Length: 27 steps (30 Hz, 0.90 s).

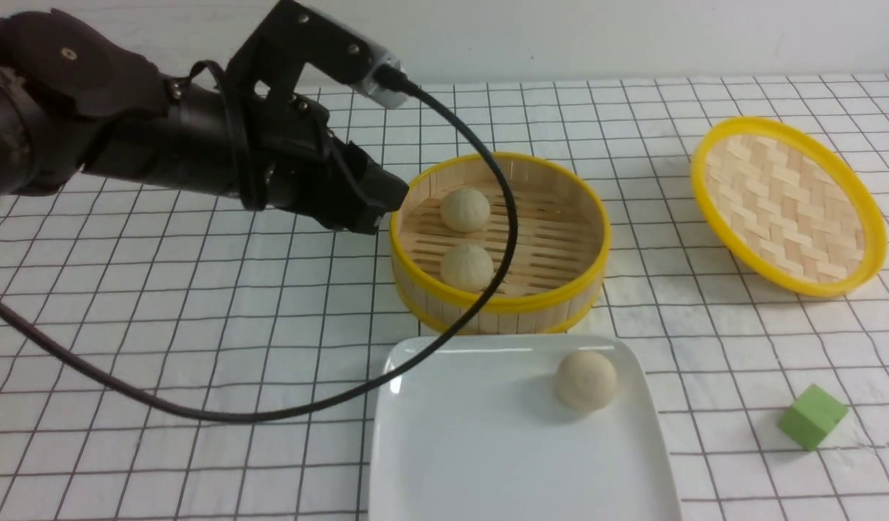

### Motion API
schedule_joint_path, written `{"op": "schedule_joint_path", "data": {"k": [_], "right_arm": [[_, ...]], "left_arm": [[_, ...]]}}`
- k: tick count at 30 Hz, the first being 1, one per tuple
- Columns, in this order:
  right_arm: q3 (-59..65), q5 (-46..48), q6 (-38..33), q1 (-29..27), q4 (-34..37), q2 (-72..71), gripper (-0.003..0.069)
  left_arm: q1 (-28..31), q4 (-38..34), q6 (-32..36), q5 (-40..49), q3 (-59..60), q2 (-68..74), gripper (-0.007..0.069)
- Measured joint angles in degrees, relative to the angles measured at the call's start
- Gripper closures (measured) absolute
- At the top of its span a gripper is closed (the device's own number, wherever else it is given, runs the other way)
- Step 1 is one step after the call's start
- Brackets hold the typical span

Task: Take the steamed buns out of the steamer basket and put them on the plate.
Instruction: Use the left arm to grab the steamed stuffed bun that is closest to it

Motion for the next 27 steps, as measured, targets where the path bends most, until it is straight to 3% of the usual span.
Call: {"op": "schedule_joint_path", "data": {"k": [7, 20, 27], "right_arm": [[-0.21, 5.13, 6.34, 0.00, -4.81, -7.67, 0.0206], [-0.33, 16.72, 10.05, 0.00, -8.07, -19.02, 0.0206], [6.46, 18.44, 16.51, 0.00, -15.46, -25.66, 0.0206]], "left_arm": [[-0.05, -2.83, 0.00, -4.53, 0.00, 2.68, 0.0319], [-0.07, -3.42, 0.18, -5.35, 0.00, 2.77, 0.0319], [-0.07, -6.72, 2.23, -6.37, 0.00, 2.77, 0.0319]]}}
